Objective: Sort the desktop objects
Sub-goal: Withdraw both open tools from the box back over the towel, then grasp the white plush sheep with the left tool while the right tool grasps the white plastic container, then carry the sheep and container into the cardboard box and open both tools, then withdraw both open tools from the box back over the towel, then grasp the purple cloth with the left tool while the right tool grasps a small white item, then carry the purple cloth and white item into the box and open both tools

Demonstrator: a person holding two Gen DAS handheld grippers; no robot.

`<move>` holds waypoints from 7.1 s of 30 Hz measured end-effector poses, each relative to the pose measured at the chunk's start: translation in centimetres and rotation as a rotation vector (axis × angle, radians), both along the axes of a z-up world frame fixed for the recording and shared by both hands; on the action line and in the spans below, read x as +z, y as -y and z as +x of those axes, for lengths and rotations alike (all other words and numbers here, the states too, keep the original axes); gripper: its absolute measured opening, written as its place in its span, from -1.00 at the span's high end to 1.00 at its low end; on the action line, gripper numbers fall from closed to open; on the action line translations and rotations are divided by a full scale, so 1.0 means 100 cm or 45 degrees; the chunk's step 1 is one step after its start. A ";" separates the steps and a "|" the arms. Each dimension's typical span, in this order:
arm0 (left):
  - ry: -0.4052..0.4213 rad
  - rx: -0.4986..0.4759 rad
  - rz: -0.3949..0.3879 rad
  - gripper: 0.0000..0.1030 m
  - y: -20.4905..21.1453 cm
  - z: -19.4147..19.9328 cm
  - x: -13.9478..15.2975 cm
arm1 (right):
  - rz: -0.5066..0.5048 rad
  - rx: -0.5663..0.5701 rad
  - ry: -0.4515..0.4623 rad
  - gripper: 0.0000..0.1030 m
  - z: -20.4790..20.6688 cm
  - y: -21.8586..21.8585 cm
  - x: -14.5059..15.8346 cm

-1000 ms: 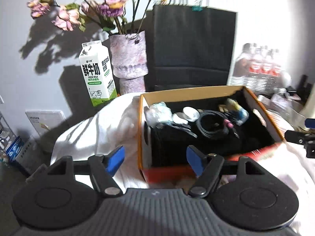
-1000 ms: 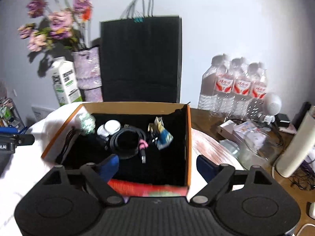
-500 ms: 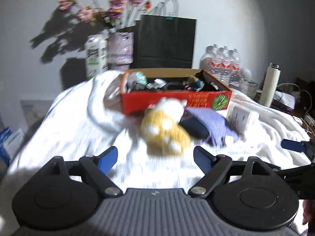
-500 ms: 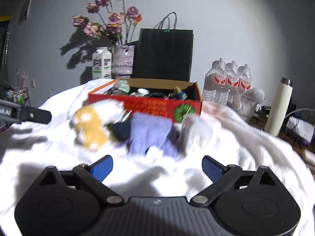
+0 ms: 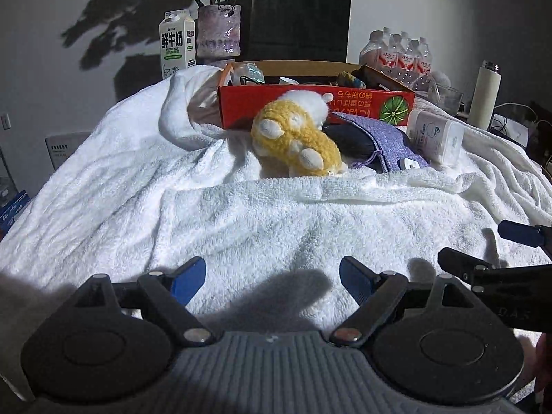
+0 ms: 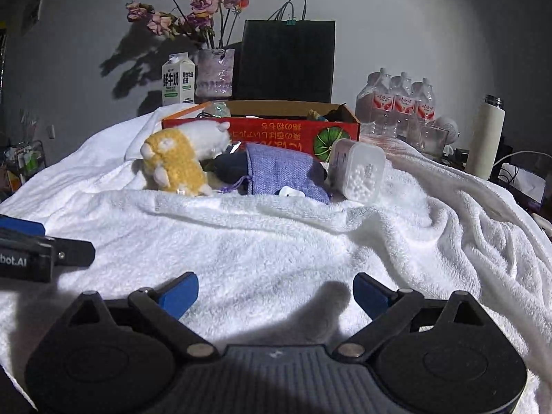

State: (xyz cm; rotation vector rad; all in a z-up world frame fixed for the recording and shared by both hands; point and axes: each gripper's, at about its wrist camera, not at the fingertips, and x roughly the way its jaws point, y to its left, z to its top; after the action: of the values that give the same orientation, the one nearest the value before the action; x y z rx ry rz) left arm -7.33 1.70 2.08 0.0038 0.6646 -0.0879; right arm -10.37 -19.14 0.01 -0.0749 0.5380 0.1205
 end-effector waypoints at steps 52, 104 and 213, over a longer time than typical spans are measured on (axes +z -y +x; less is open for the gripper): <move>0.101 -0.118 -0.248 0.11 -0.029 0.079 0.073 | 0.205 -0.302 0.024 -0.57 0.207 0.071 0.031; -0.245 -0.005 0.001 -0.59 -0.008 0.395 0.080 | -0.189 -0.090 -0.677 -0.58 0.417 -0.004 0.101; 0.220 -0.111 -0.360 0.91 0.005 0.010 0.108 | 0.392 0.082 0.258 0.49 0.020 0.022 0.066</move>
State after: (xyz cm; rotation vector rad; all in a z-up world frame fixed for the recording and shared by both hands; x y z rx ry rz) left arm -6.29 1.21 12.86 -0.2299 0.4748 -0.2623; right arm -8.41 -21.39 6.60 0.1940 0.3098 0.2542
